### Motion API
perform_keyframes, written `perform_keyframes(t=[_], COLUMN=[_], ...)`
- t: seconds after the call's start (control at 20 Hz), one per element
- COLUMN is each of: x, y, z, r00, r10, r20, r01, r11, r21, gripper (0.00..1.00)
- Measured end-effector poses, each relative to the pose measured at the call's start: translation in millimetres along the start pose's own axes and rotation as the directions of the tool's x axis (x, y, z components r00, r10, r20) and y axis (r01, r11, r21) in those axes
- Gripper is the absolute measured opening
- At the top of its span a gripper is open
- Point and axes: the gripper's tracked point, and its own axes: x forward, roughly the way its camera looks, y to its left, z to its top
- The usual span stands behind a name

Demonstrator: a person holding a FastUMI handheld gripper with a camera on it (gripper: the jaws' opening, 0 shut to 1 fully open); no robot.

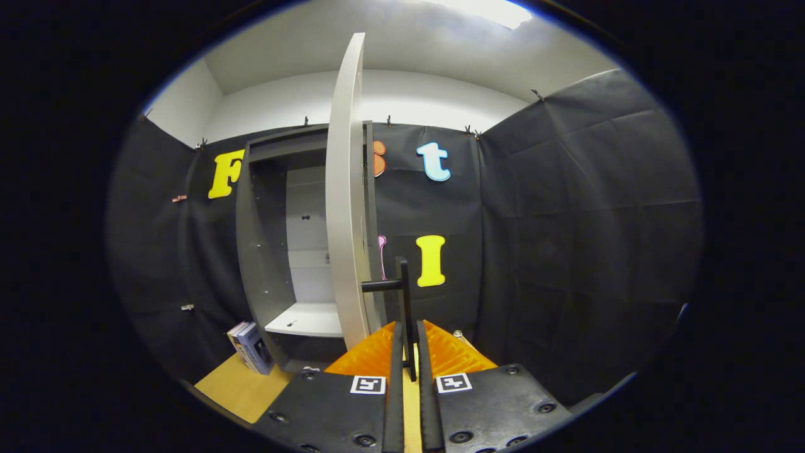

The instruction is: Open the shoe cabinet door, grab the shoes and put them into the shoe cabinet, then close the shoe cabinet door.

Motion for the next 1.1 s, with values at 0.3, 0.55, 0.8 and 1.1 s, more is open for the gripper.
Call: perform_keyframes(t=[0.3,0.55,0.8,1.1], x=[-9.4,-38.6,-69.7,-80.4], y=[0.1,9.4,46.1,106.5], z=[1.1,-16.0,-64.8,-164.5], r00=[1.0,0.997,0.972,0.886], r10=[-0.022,-0.012,0.082,0.22], r20=[-0.012,-0.075,-0.22,-0.407], r01=[0.021,0.006,-0.106,-0.233], r11=[0.997,0.997,0.989,0.972], r21=[-0.071,-0.078,-0.101,0.02], gripper=[0.18,0.52,0.99,1.0])
